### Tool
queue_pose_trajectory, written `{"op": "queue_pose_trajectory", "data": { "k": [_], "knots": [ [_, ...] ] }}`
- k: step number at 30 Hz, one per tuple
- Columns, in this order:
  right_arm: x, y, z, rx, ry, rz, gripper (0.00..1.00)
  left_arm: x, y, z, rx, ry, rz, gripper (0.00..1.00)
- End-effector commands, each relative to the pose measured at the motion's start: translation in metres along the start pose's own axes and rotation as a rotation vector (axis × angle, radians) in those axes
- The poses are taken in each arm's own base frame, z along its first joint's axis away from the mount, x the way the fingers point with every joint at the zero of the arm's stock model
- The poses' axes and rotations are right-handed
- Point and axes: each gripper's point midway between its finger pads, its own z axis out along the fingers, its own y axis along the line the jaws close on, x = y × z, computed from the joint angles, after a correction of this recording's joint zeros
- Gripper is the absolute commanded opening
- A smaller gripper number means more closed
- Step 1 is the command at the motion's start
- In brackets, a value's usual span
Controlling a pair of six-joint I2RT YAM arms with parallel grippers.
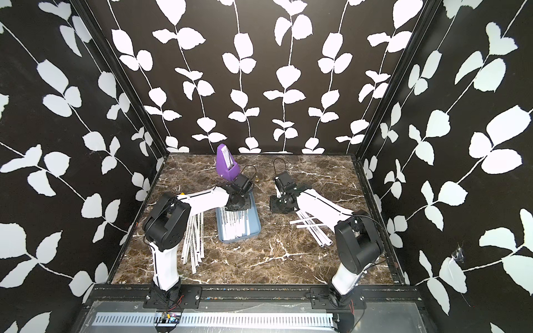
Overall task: Put the straws into the storage box
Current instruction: Place the straw in the storage box, then adjust the straw in the storage box.
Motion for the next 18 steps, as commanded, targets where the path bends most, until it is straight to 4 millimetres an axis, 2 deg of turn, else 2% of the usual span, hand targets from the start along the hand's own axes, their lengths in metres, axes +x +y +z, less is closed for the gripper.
{"op": "queue_pose_trajectory", "data": {
  "k": [1, 3, 6, 10, 14, 18],
  "knots": [
    [0.001, -0.002, 0.003, 0.059, 0.005, -0.043, 0.25, -0.023, 0.002, -0.043, 0.017, -0.078, -0.024, 0.20],
    [0.000, 0.007, 0.002, 0.075, 0.000, -0.079, 0.26, -0.028, 0.006, -0.059, 0.025, -0.103, -0.028, 0.25],
    [-0.004, 0.032, 0.005, 0.085, -0.005, -0.141, 0.26, -0.036, 0.017, -0.088, 0.043, -0.161, -0.042, 0.36],
    [-0.011, 0.058, 0.010, 0.102, -0.033, -0.180, 0.25, -0.036, 0.051, -0.121, 0.028, -0.214, -0.053, 0.42],
    [-0.022, 0.072, 0.017, 0.076, -0.041, -0.188, 0.23, -0.020, 0.091, -0.141, 0.009, -0.271, -0.042, 0.49],
    [-0.030, 0.093, 0.031, 0.076, -0.033, -0.227, 0.25, -0.005, 0.105, -0.141, 0.050, -0.322, -0.024, 0.63]
  ]
}}
